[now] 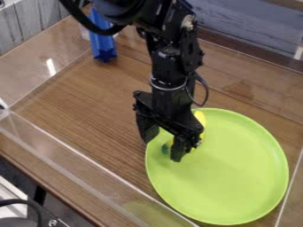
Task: Remove the banana from inside the green plate and put it on the table
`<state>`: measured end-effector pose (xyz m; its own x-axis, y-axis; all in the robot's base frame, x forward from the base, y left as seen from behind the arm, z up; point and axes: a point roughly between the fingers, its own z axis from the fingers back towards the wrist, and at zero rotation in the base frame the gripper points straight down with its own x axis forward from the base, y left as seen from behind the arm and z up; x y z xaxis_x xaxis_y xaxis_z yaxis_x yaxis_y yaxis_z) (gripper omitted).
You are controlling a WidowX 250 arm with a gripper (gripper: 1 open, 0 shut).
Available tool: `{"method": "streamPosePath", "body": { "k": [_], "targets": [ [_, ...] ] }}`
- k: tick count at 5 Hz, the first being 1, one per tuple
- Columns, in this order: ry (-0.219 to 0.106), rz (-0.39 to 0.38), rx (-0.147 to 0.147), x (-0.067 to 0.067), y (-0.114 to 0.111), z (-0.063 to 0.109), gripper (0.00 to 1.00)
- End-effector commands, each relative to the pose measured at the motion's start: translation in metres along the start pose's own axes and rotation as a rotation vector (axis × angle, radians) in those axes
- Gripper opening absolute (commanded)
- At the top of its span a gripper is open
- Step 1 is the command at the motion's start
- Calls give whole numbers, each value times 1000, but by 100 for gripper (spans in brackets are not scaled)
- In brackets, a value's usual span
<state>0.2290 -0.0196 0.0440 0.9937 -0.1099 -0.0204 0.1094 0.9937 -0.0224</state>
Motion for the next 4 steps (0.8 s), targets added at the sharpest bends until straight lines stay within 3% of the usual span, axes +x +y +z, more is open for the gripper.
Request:
{"method": "streamPosePath", "body": {
  "k": [1, 4],
  "targets": [
    [-45, -25, 1, 5, -5, 11, 100],
    [-35, -34, 3, 5, -15, -1, 100]
  ]
}}
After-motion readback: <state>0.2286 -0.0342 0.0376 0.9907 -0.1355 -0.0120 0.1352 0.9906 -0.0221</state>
